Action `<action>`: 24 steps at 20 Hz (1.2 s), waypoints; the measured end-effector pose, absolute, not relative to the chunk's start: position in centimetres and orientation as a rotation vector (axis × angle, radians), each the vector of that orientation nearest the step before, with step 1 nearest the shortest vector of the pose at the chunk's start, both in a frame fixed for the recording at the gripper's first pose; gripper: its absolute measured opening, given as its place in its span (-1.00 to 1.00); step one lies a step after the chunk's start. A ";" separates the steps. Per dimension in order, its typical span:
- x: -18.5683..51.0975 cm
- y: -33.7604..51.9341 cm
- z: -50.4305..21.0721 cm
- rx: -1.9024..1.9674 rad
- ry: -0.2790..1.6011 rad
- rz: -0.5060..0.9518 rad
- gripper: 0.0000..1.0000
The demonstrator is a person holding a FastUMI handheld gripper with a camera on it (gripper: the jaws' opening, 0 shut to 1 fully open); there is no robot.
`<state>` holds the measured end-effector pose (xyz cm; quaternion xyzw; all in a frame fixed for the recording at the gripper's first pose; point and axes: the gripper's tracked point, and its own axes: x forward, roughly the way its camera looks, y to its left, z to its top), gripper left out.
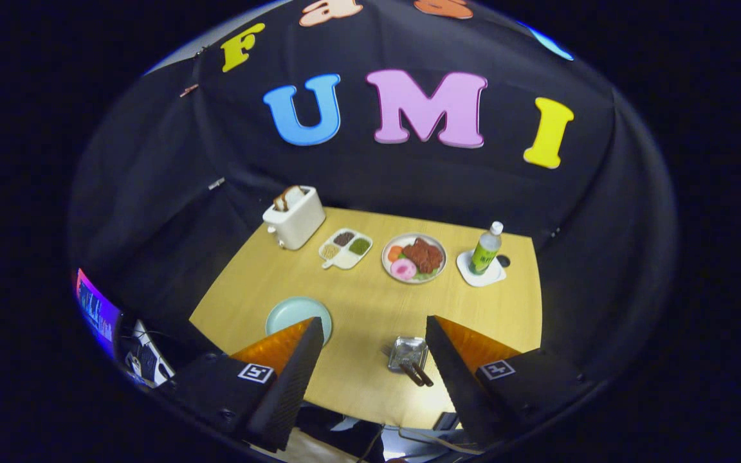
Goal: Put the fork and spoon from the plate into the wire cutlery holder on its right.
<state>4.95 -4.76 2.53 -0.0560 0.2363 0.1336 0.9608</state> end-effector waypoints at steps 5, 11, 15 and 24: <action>3.7 -4.3 5.0 0.007 0.318 0.238 0.99; 1.7 -7.6 8.6 0.026 0.034 0.117 0.98; 0.4 -7.7 9.2 0.027 -0.095 0.123 0.97; 0.1 -5.7 7.7 -0.027 -0.112 0.201 0.98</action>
